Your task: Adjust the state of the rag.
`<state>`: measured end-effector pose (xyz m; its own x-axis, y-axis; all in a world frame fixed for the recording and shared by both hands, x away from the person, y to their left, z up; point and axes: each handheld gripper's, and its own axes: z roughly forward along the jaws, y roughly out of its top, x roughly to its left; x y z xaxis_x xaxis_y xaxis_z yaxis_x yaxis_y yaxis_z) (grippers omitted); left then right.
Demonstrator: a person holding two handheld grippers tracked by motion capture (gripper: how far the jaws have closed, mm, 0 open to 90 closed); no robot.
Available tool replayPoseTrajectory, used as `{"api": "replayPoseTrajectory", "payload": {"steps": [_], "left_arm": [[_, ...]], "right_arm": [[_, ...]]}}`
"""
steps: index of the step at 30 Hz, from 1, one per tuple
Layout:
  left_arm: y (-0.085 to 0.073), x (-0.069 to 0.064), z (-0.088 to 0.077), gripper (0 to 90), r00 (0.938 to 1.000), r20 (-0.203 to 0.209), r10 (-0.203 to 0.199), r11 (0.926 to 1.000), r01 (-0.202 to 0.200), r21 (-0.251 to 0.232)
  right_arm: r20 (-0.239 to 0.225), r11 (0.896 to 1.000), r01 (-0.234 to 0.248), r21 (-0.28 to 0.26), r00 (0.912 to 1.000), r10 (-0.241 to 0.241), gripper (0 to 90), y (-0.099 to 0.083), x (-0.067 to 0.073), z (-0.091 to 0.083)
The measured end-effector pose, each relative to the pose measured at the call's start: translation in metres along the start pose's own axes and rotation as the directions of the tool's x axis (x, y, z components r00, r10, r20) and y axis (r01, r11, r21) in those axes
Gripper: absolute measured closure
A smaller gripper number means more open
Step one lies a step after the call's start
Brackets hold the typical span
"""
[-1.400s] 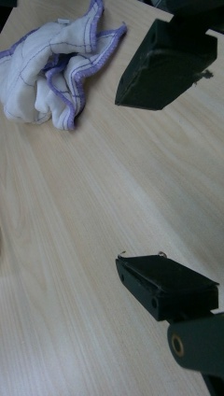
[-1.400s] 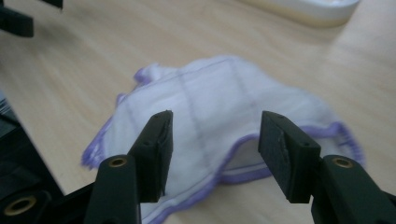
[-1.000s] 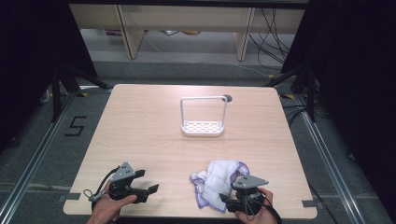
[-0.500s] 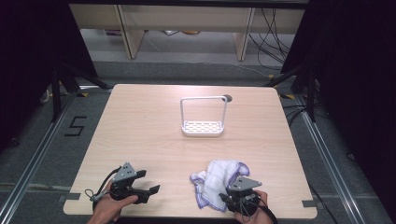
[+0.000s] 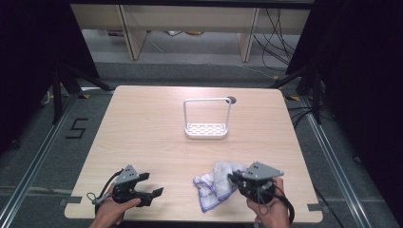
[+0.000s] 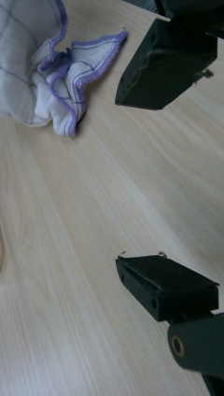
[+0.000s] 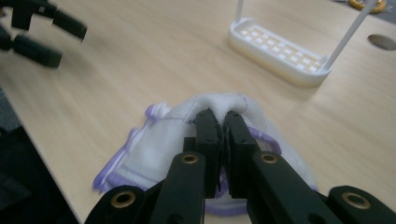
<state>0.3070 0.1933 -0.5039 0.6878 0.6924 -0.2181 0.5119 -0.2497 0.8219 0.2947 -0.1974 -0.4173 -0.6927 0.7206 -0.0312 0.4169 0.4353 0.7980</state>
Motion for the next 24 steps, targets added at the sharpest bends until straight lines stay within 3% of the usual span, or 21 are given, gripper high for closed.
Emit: {"api": "replayPoseTrajectory", "payload": {"steps": [4, 6, 7, 8, 9, 10, 11, 12, 13, 14, 15, 16, 17, 19, 20, 21, 22, 23, 24], "left_arm": [[0.001, -0.002, 0.002, 16.9, 1.0000, 0.006, 0.002, 1.0000, -0.002, -0.001], [0.001, -0.004, 0.004, 16.6, 0.9997, 0.019, 0.015, 0.9998, -0.015, -0.012], [0.003, -0.006, 0.006, 16.4, 0.9992, 0.030, 0.026, 0.9996, -0.026, -0.012], [0.004, -0.007, 0.007, 16.4, 0.9985, 0.035, 0.043, 0.9990, -0.043, -0.011], [0.004, -0.007, 0.007, 16.4, 0.9985, 0.035, 0.043, 0.9990, -0.043, -0.011], [0.007, -0.012, 0.012, 16.4, 0.9961, 0.064, 0.060, 0.9981, -0.058, -0.020], [0.007, -0.012, 0.012, 16.4, 0.9961, 0.064, 0.060, 0.9981, -0.058, -0.020], [0.012, -0.018, 0.018, 16.4, 0.9943, 0.077, 0.073, 0.9971, -0.072, -0.025], [0.012, -0.018, 0.018, 16.6, 0.9943, 0.077, 0.073, 0.9971, -0.072, -0.025], [0.017, -0.024, 0.026, 17.0, 0.9899, 0.097, 0.103, 0.9944, -0.100, -0.032], [0.017, -0.024, 0.026, 17.8, 0.9899, 0.097, 0.103, 0.9944, -0.100, -0.032], [0.020, -0.027, 0.031, 18.4, 0.9873, 0.110, 0.115, 0.9931, -0.112, -0.034], [0.027, -0.036, 0.041, 19.2, 0.9802, 0.140, 0.140, 0.9899, -0.135, -0.042], [0.034, -0.046, 0.053, 21.5, 0.9712, 0.174, 0.163, 0.9865, -0.157, -0.046], [0.034, -0.046, 0.053, 22.4, 0.9712, 0.174, 0.163, 0.9865, -0.157, -0.046], [0.040, -0.053, 0.066, 24.7, 0.9591, 0.221, 0.176, 0.9843, -0.168, -0.053], [0.043, -0.056, 0.073, 28.4, 0.9506, 0.238, 0.199, 0.9799, -0.192, -0.054], [0.045, -0.059, 0.079, 30.7, 0.9449, 0.247, 0.215, 0.9767, -0.208, -0.051], [0.047, -0.063, 0.085, 31.8, 0.9385, 0.261, 0.226, 0.9740, -0.219, -0.058]], "right_arm": [[0.032, 0.999, -0.040, -0.012, 0.9987, 0.040, 86.5, 0.017, -0.023, 0.008], [0.049, 0.997, -0.077, -0.012, 0.9958, 0.077, 86.5, 0.019, -0.039, 0.015], [0.060, 0.992, -0.122, -0.011, 0.9907, 0.122, 86.5, 0.018, -0.046, 0.019], [0.073, 0.992, -0.123, -0.017, 0.9897, 0.124, 86.5, 0.017, -0.057, 0.024], [0.073, 0.992, -0.123, -0.017, 0.9897, 0.124, 86.5, 0.017, -0.057, 0.024], [0.090, 0.984, -0.175, -0.017, 0.9803, 0.176, 86.5, 0.012, -0.076, 0.032], [0.075, 0.977, -0.214, -0.007, 0.9739, 0.214, 86.5, 0.010, -0.084, 0.037], [0.108, 0.975, -0.224, -0.014, 0.9687, 0.224, 86.5, 0.007, -0.092, 0.041], [0.108, 0.975, -0.224, -0.014, 0.9687, 0.224, 86.5, 0.007, -0.092, 0.041], [0.098, 0.960, -0.281, 0.005, 0.9554, 0.279, 86.5, 0.001, -0.104, 0.051], [0.102, 0.962, -0.271, 0.022, 0.9582, 0.267, 86.5, -0.002, -0.112, 0.055], [0.104, 0.960, -0.279, 0.040, 0.9562, 0.273, 86.4, -0.004, -0.116, 0.059], [0.116, 0.959, -0.280, 0.052, 0.9551, 0.272, 86.4, -0.006, -0.119, 0.062], [0.112, 0.963, -0.264, 0.056, 0.9601, 0.256, 86.3, -0.010, -0.123, 0.069], [0.112, 0.963, -0.264, 0.056, 0.9601, 0.256, 86.3, -0.010, -0.123, 0.069], [0.106, 0.959, -0.272, 0.077, 0.9589, 0.263, 86.2, -0.010, -0.123, 0.072], [0.105, 0.959, -0.267, 0.092, 0.9606, 0.257, 86.1, -0.010, -0.123, 0.072], [0.116, 0.961, -0.267, 0.077, 0.9592, 0.258, 86.0, -0.011, -0.123, 0.073], [0.123, 0.955, -0.290, 0.067, 0.9520, 0.280, 86.0, -0.011, -0.121, 0.074]]}}
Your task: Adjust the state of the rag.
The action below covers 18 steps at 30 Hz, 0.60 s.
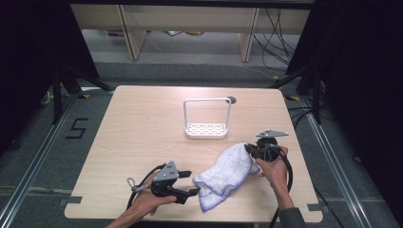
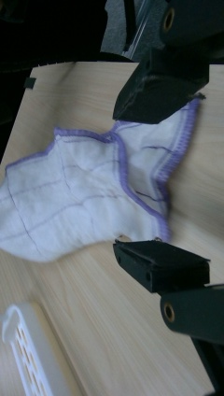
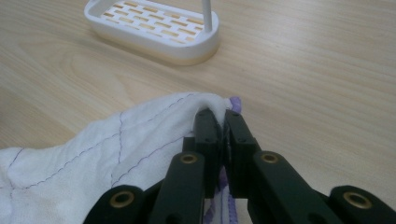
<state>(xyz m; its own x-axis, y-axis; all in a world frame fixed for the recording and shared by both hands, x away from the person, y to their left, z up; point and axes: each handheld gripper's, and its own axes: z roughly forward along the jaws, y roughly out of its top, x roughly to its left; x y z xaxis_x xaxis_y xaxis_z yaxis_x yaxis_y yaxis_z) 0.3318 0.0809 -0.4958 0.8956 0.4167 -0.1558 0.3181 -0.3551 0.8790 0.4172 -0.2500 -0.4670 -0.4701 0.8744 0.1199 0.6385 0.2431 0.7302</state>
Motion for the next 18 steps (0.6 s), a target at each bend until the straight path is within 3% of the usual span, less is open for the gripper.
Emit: {"api": "replayPoseTrajectory", "payload": {"steps": [1, 2, 4, 7, 8, 9, 11, 13, 15, 16, 18], "left_arm": [[0.002, -0.001, 0.005, 34.0, 0.9999, 0.007, 0.012, 0.9999, -0.012, 0.004], [0.004, -0.001, 0.010, 36.3, 0.9994, 0.015, 0.030, 0.9995, -0.030, 0.007], [0.005, -0.001, 0.018, 39.4, 0.9979, 0.013, 0.064, 0.9979, -0.064, 0.012], [0.004, 0.002, 0.028, 45.8, 0.9935, 0.031, 0.110, 0.9930, -0.111, 0.041], [0.004, 0.002, 0.028, 48.2, 0.9935, 0.031, 0.110, 0.9930, -0.111, 0.041], [0.002, 0.005, 0.034, 51.2, 0.9903, 0.037, 0.134, 0.9876, -0.137, 0.077], [0.002, 0.006, 0.035, 55.3, 0.9888, 0.043, 0.143, 0.9859, -0.146, 0.082], [0.001, 0.008, 0.037, 71.9, 0.9858, 0.064, 0.155, 0.9846, -0.160, 0.072], [0.001, 0.006, 0.038, 81.7, 0.9843, 0.080, 0.157, 0.9850, -0.162, 0.059], [0.004, 0.006, 0.037, 84.3, 0.9778, 0.071, 0.197, 0.9770, -0.202, 0.069], [0.005, 0.006, 0.035, 85.8, 0.9763, 0.062, 0.207, 0.9755, -0.211, 0.062]], "right_arm": [[-0.022, 1.000, -0.015, 0.020, 0.9996, 0.015, 85.9, 0.000, 0.000, -0.001], [-0.022, 1.000, 0.021, 0.017, 0.9996, -0.020, 85.8, 0.000, -0.004, -0.001], [-0.030, 1.000, 0.024, 0.015, 0.9993, -0.023, 85.5, -0.001, -0.006, 0.001], [-0.031, 1.000, -0.003, 0.014, 0.9995, 0.004, 85.4, -0.002, -0.005, 0.003], [-0.026, 1.000, 0.004, 0.013, 0.9997, -0.004, 85.2, -0.002, -0.005, 0.002], [-0.022, 1.000, 0.002, 0.016, 0.9998, -0.001, 85.0, -0.002, -0.005, 0.003], [-0.016, 1.000, 0.009, 0.014, 0.9998, -0.009, 84.9, -0.002, -0.005, 0.003], [-0.032, 1.000, 0.010, 0.003, 0.9994, -0.010, 84.9, -0.002, -0.004, 0.002], [-0.036, 1.000, 0.009, 0.003, 0.9993, -0.009, 84.9, -0.002, -0.004, 0.003], [-0.030, 1.000, 0.010, 0.002, 0.9995, -0.010, 84.9, -0.002, -0.004, 0.002], [-0.034, 1.000, 0.003, 0.015, 0.9994, -0.002, 84.9, -0.002, -0.003, 0.001]]}}
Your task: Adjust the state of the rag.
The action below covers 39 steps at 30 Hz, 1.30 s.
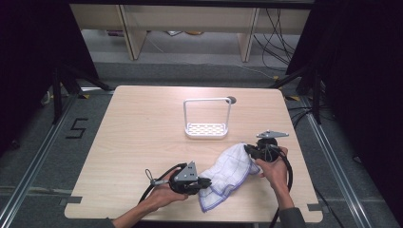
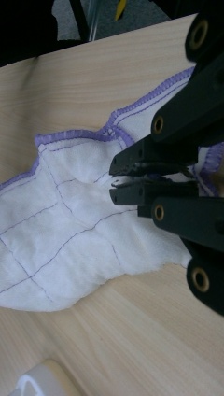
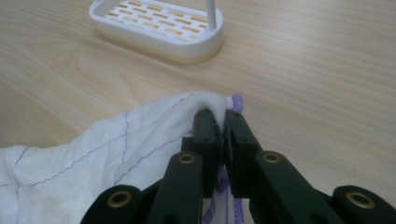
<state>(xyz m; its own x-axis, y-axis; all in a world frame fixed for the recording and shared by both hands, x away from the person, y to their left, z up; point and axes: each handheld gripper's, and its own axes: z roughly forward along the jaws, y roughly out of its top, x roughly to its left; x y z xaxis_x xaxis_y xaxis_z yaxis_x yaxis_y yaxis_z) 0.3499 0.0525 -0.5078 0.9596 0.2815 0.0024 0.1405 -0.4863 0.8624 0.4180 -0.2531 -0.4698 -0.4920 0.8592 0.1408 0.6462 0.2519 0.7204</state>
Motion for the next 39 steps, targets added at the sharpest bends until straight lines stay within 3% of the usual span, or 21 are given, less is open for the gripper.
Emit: {"api": "replayPoseTrajectory", "payload": {"steps": [3, 4, 5, 6, 7, 9, 10, 11, 12, 13, 14, 15, 17, 19, 20, 22, 23, 24, 27, 33, 39], "left_arm": [[0.009, 0.005, -0.014, 86.3, 0.9999, -0.013, -0.008, 0.9989, 0.007, -0.046], [0.017, 0.014, -0.027, 86.4, 0.9983, -0.027, -0.051, 0.9937, 0.048, -0.101], [0.017, 0.014, -0.027, 86.4, 0.9983, -0.027, -0.051, 0.9937, 0.048, -0.101], [0.021, 0.027, -0.039, 86.4, 0.9931, -0.038, -0.111, 0.9821, 0.104, -0.157], [0.021, 0.027, -0.039, 86.4, 0.9931, -0.038, -0.111, 0.9821, 0.104, -0.157], [0.015, 0.050, -0.046, 86.3, 0.9709, -0.064, -0.231, 0.9586, 0.216, -0.186], [0.015, 0.050, -0.046, 86.3, 0.9709, -0.064, -0.231, 0.9586, 0.216, -0.186], [0.009, 0.058, -0.046, 86.3, 0.9618, -0.087, -0.260, 0.9528, 0.240, -0.185], [-0.007, 0.072, -0.043, 86.3, 0.9333, -0.108, -0.343, 0.9287, 0.319, -0.189], [-0.015, 0.078, -0.042, 86.3, 0.9176, -0.121, -0.379, 0.9171, 0.355, -0.182], [-0.023, 0.083, -0.040, 86.3, 0.9063, -0.132, -0.402, 0.9086, 0.376, -0.181], [-0.030, 0.086, -0.039, 86.3, 0.9017, -0.168, -0.399, 0.9134, 0.374, -0.162], [-0.039, 0.090, -0.037, 86.2, 0.9053, -0.225, -0.360, 0.9326, 0.344, -0.110], [-0.038, 0.091, -0.037, 86.0, 0.9086, -0.218, -0.357, 0.9335, 0.337, -0.124], [-0.036, 0.090, -0.039, 85.7, 0.9068, -0.214, -0.363, 0.9305, 0.341, -0.134], [-0.033, 0.090, -0.042, 82.0, 0.9022, -0.208, -0.378, 0.9248, 0.358, -0.130], [-0.030, 0.089, -0.045, 75.9, 0.8982, -0.213, -0.385, 0.9225, 0.366, -0.124], [-0.028, 0.087, -0.048, 74.0, 0.9023, -0.208, -0.377, 0.9253, 0.358, -0.126], [-0.022, 0.082, -0.055, 69.6, 0.9033, -0.207, -0.376, 0.9263, 0.361, -0.109], [-0.008, 0.054, -0.076, 65.9, 0.9269, -0.170, -0.335, 0.9423, 0.326, -0.076], [-0.002, 0.022, -0.066, 63.8, 0.9438, -0.131, -0.303, 0.9528, 0.301, -0.037]], "right_arm": [[0.001, 0.999, 0.028, -0.026, 0.9996, -0.028, 85.0, 0.000, -0.002, -0.004], [-0.002, 0.999, 0.022, -0.024, 0.9998, -0.022, 85.0, 0.001, -0.002, -0.006], [-0.002, 0.999, 0.022, -0.024, 0.9998, -0.022, 85.0, 0.001, -0.002, -0.006], [-0.010, 1.000, 0.007, -0.030, 0.9999, -0.008, 85.0, 0.002, -0.002, -0.009], [0.000, 0.999, 0.014, -0.029, 0.9999, -0.014, 85.0, 0.003, -0.002, -0.011], [0.002, 0.999, 0.022, -0.029, 0.9998, -0.022, 85.0, 0.005, -0.002, -0.010], [0.000, 0.999, 0.030, -0.024, 0.9995, -0.030, 85.0, 0.006, -0.002, -0.008], [-0.005, 1.000, 0.025, -0.017, 0.9997, -0.026, 85.0, 0.006, -0.001, -0.005], [0.007, 0.998, 0.057, -0.010, 0.9983, -0.057, 85.0, 0.007, -0.002, -0.001], [0.011, 0.999, 0.050, 0.002, 0.9987, -0.050, 84.9, 0.007, 0.000, 0.002], [0.003, 0.999, 0.045, 0.013, 0.9990, -0.045, 84.9, 0.008, 0.000, 0.006], [0.014, 0.998, 0.051, 0.032, 0.9986, -0.051, 84.9, 0.009, 0.000, 0.009], [0.016, 0.998, 0.038, 0.056, 0.9991, -0.039, 84.4, 0.010, 0.001, 0.017], [0.026, 0.995, 0.086, 0.050, 0.9958, -0.087, 83.9, 0.011, -0.003, 0.022], [0.029, 0.996, 0.052, 0.070, 0.9981, -0.054, 82.0, 0.011, -0.001, 0.024], [0.055, 0.995, 0.087, 0.058, 0.9944, -0.090, 70.6, 0.012, -0.004, 0.029], [0.062, 0.994, 0.064, 0.094, 0.9956, -0.070, 65.7, 0.011, -0.003, 0.028], [0.068, 0.991, 0.097, 0.091, 0.9923, -0.103, 61.8, 0.010, -0.004, 0.025], [0.108, 0.993, 0.056, 0.101, 0.9919, -0.067, 52.3, 0.009, 0.002, 0.013], [0.111, 0.994, 0.035, 0.101, 0.9927, -0.047, 42.5, -0.014, 0.010, -0.036], [0.076, 0.994, 0.031, 0.108, 0.9963, -0.039, 42.2, -0.034, 0.017, -0.045]]}}
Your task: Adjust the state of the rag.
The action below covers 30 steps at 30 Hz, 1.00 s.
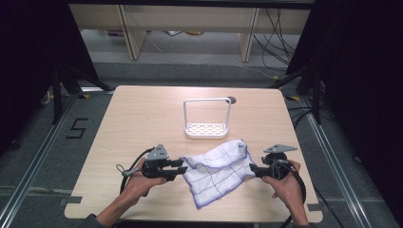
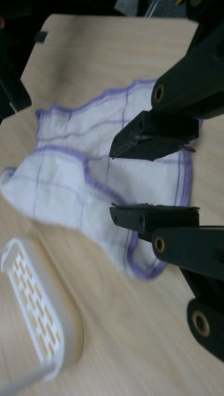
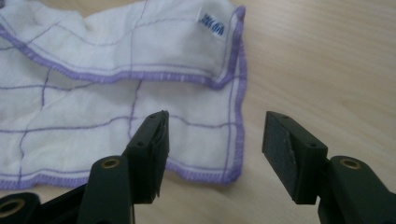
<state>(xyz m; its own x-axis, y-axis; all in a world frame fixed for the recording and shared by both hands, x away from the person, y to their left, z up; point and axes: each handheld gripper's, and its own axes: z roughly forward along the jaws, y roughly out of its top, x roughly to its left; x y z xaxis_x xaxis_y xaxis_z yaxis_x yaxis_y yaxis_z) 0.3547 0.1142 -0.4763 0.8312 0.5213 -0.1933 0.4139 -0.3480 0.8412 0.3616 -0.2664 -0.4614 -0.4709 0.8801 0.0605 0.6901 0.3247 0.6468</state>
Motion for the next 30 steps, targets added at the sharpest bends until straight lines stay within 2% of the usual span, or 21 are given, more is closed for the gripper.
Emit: {"api": "replayPoseTrajectory", "payload": {"steps": [1, 3, 5, 6, 7, 9, 12, 16, 17, 18, 19, 21, 22, 23, 24, 25, 26, 27, 28, 29, 30], "left_arm": [[-0.004, -0.013, 0.005, 63.7, 0.9998, 0.015, 0.013, 0.9995, -0.014, 0.029], [-0.009, -0.024, 0.010, 62.7, 0.9987, 0.043, 0.029, 0.9978, -0.031, 0.058], [-0.014, -0.033, 0.016, 60.7, 0.9968, 0.068, 0.042, 0.9957, -0.047, 0.080], [-0.016, -0.038, 0.018, 59.5, 0.9963, 0.075, 0.040, 0.9952, -0.047, 0.086], [-0.017, -0.042, 0.021, 57.7, 0.9952, 0.089, 0.041, 0.9944, -0.049, 0.094], [-0.020, -0.050, 0.024, 55.0, 0.9939, 0.099, 0.049, 0.9925, -0.060, 0.106], [-0.022, -0.059, 0.030, 53.4, 0.9888, 0.122, 0.086, 0.9869, -0.101, 0.125], [-0.025, -0.063, 0.039, 48.3, 0.9887, 0.112, 0.100, 0.9806, -0.117, 0.157], [-0.028, -0.065, 0.045, 46.0, 0.9890, 0.083, 0.122, 0.9733, -0.136, 0.185], [-0.028, -0.065, 0.045, 44.5, 0.9890, 0.083, 0.122, 0.9733, -0.136, 0.185], [-0.030, -0.066, 0.049, 44.7, 0.9790, 0.065, 0.193, 0.9530, -0.203, 0.225], [-0.030, -0.069, 0.050, 47.1, 0.9691, 0.047, 0.242, 0.9410, -0.246, 0.232], [-0.030, -0.069, 0.050, 51.3, 0.9691, 0.047, 0.242, 0.9410, -0.246, 0.232], [-0.030, -0.070, 0.049, 55.2, 0.9643, 0.027, 0.264, 0.9344, -0.262, 0.241], [-0.030, -0.069, 0.050, 61.1, 0.9607, 0.012, 0.277, 0.9354, -0.273, 0.225], [-0.030, -0.069, 0.050, 67.7, 0.9607, 0.012, 0.277, 0.9354, -0.273, 0.225], [-0.030, -0.068, 0.049, 73.9, 0.9558, 0.002, 0.294, 0.9295, -0.286, 0.232], [-0.031, -0.068, 0.049, 78.7, 0.9528, -0.006, 0.304, 0.9301, -0.295, 0.219], [-0.031, -0.068, 0.049, 81.5, 0.9528, -0.006, 0.304, 0.9301, -0.295, 0.219], [-0.030, -0.066, 0.047, 82.9, 0.9437, -0.004, 0.331, 0.9177, -0.321, 0.234], [-0.030, -0.066, 0.047, 83.5, 0.9437, -0.004, 0.331, 0.9177, -0.321, 0.234]], "right_arm": [[0.001, 1.000, -0.003, 0.007, 1.0000, 0.003, 42.2, -0.004, 0.003, 0.002], [-0.019, 1.000, 0.001, 0.014, 0.9998, -0.001, 42.2, -0.008, 0.004, 0.005], [-0.008, 1.000, -0.010, 0.025, 0.9999, 0.010, 42.2, -0.011, 0.007, 0.006], [-0.008, 1.000, 0.028, 0.004, 0.9996, -0.028, 42.2, -0.013, 0.006, 0.008], [-0.012, 1.000, 0.002, 0.021, 0.9999, -0.002, 42.2, -0.013, 0.008, 0.008], [-0.020, 1.000, 0.023, 0.015, 0.9995, -0.023, 43.0, -0.014, 0.007, 0.009], [-0.008, 1.000, -0.010, 0.023, 0.9999, 0.010, 43.8, -0.016, 0.009, 0.009], [-0.018, 1.000, -0.007, 0.030, 0.9998, 0.008, 43.8, -0.016, 0.009, 0.012], [-0.013, 0.999, -0.002, 0.038, 0.9999, 0.002, 44.3, -0.017, 0.008, 0.016], [-0.013, 0.999, -0.002, 0.038, 0.9999, 0.002, 44.3, -0.017, 0.008, 0.016], [-0.006, 0.999, 0.037, 0.016, 0.9993, -0.037, 45.4, -0.019, 0.006, 0.022], [-0.006, 0.999, 0.024, 0.036, 0.9997, -0.024, 47.9, -0.018, 0.006, 0.023], [-0.010, 0.999, 0.013, 0.049, 0.9999, -0.012, 51.3, -0.018, 0.007, 0.024], [-0.017, 0.998, 0.022, 0.051, 0.9996, -0.021, 56.3, -0.019, 0.006, 0.025], [-0.024, 0.999, 0.007, 0.035, 0.9997, -0.006, 61.9, -0.020, 0.007, 0.029], [-0.023, 0.997, 0.011, 0.071, 0.9997, -0.009, 67.6, -0.020, 0.007, 0.028], [-0.016, 0.996, 0.067, 0.066, 0.9977, -0.066, 75.5, -0.019, 0.004, 0.028], [-0.020, 0.994, 0.080, 0.072, 0.9967, -0.079, 82.8, -0.019, 0.005, 0.027], [-0.020, 0.994, 0.080, 0.072, 0.9967, -0.079, 82.8, -0.019, 0.005, 0.027], [-0.022, 0.989, 0.133, 0.066, 0.9910, -0.132, 89.7, -0.018, 0.004, 0.023], [-0.022, 0.989, 0.133, 0.066, 0.9910, -0.132, 89.7, -0.018, 0.004, 0.023]]}}
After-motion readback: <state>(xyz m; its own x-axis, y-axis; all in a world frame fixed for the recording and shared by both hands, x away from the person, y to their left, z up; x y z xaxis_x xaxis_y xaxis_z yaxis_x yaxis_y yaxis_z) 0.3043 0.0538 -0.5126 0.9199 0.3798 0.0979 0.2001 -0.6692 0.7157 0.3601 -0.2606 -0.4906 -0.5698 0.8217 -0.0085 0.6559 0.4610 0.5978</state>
